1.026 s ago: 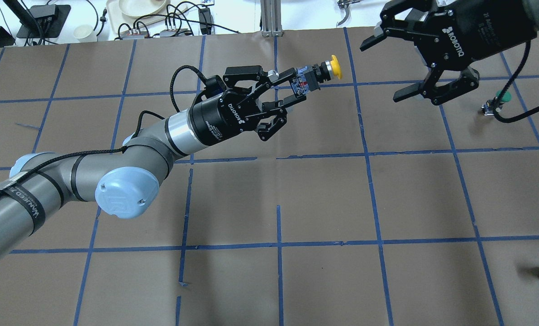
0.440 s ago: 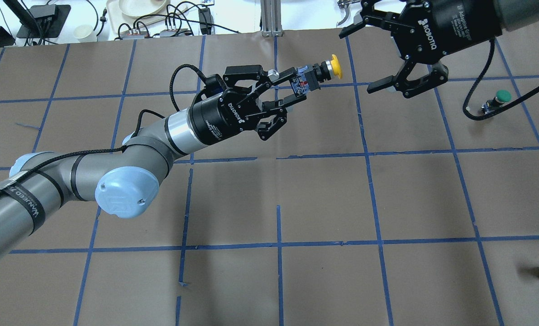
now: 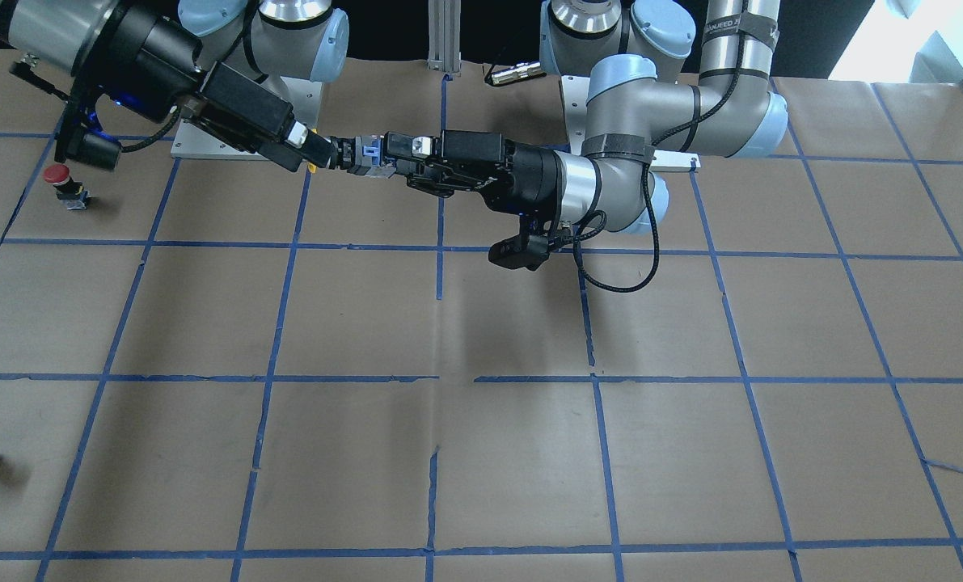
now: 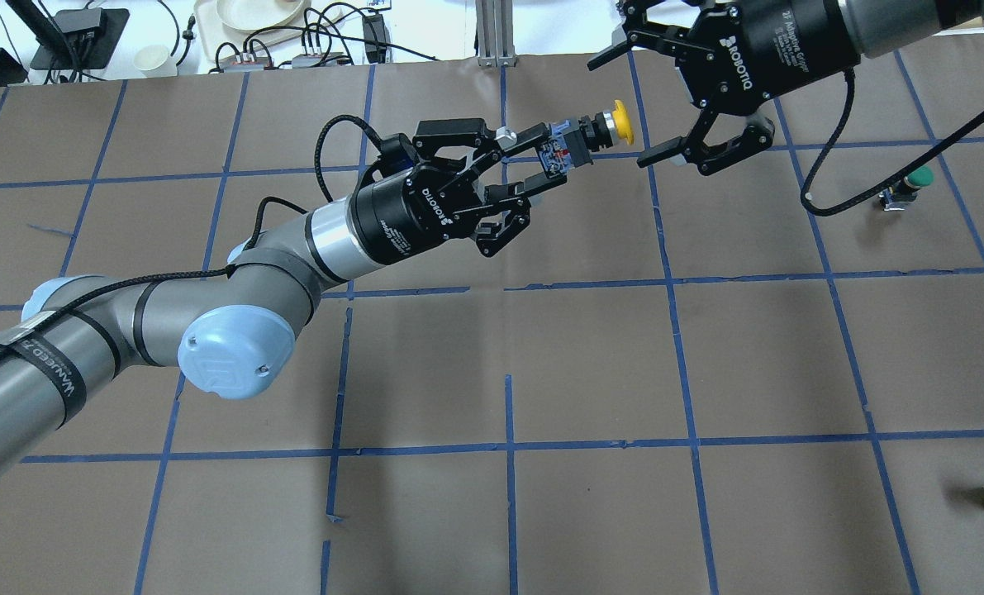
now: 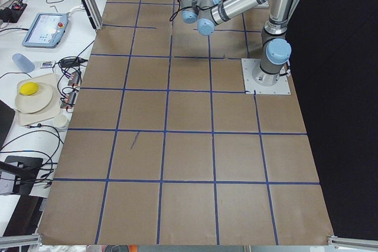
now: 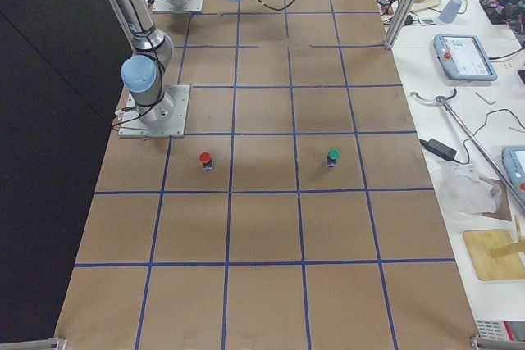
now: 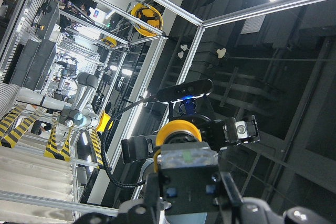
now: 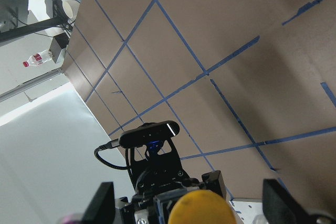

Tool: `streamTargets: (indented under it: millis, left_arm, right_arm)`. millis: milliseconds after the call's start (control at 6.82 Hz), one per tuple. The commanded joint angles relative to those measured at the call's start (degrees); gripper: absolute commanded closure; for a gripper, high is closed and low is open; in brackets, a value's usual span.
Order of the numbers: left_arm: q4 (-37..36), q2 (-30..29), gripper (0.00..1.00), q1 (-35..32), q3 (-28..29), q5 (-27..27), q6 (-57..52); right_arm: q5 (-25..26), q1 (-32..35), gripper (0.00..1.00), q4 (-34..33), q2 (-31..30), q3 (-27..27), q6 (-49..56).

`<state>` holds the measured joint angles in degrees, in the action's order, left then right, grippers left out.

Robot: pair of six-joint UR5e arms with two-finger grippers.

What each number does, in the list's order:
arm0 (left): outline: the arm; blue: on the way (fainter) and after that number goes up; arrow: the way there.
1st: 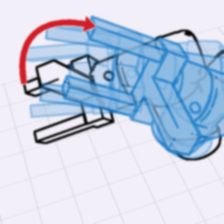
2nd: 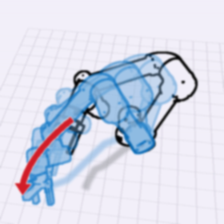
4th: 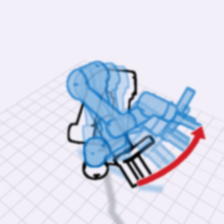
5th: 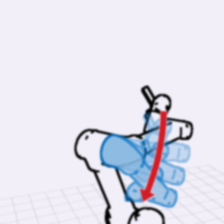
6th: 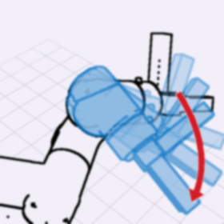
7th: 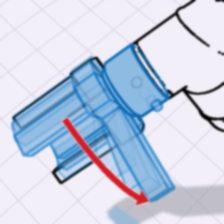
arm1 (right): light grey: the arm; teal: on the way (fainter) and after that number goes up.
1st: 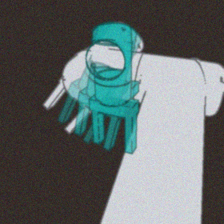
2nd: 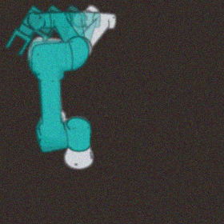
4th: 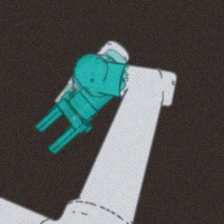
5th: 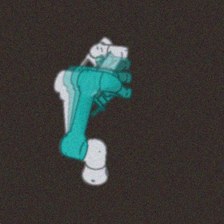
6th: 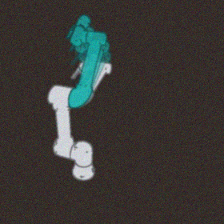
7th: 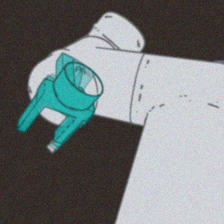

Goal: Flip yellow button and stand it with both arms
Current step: 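Close the right gripper on the yellow cap held by the left gripper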

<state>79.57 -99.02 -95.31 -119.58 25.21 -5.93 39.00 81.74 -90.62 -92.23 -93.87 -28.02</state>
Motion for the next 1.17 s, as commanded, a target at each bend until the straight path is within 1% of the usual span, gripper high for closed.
streamTargets:
  millis: [0, 147, 293, 440, 733, 879, 1026]
  left_arm:
    - [-0.5, 0.0, 0.89, -0.2, 0.1, 0.0, 0.0]
    - [-0.5, 0.0, 0.89, -0.2, 0.1, 0.0, 0.0]
    - [-0.5, 0.0, 0.89, -0.2, 0.1, 0.0, 0.0]
    - [-0.5, 0.0, 0.89, -0.2, 0.1, 0.0, 0.0]
    - [-0.5, 0.0, 0.89, -0.2, 0.1, -0.1, 0.0]
    - [-0.5, 0.0, 0.89, -0.2, 0.1, -0.1, 0.0]
    - [-0.5, 0.1, 0.89, -0.2, 0.1, -0.1, 0.1]
  right_arm:
    - [0.5, -0.1, 0.08, -1.8, 0.5, 0.6, -2.3]
    - [0.6, -0.2, 0.08, -1.5, -0.2, 0.4, -2.3]
    - [2.7, -0.4, 0.11, 0.9, -0.9, 0.5, -2.3]
    - [2.8, -0.3, 0.17, 2.0, -2.1, 0.1, -2.3]
    - [2.7, -0.3, 0.38, 3.3, -2.4, 0.1, -2.3]
    - [2.5, -0.3, 0.52, 3.3, -2.4, 0.1, -2.3]
    - [2.3, -0.3, 0.68, 3.3, -2.3, 0.2, -2.2]
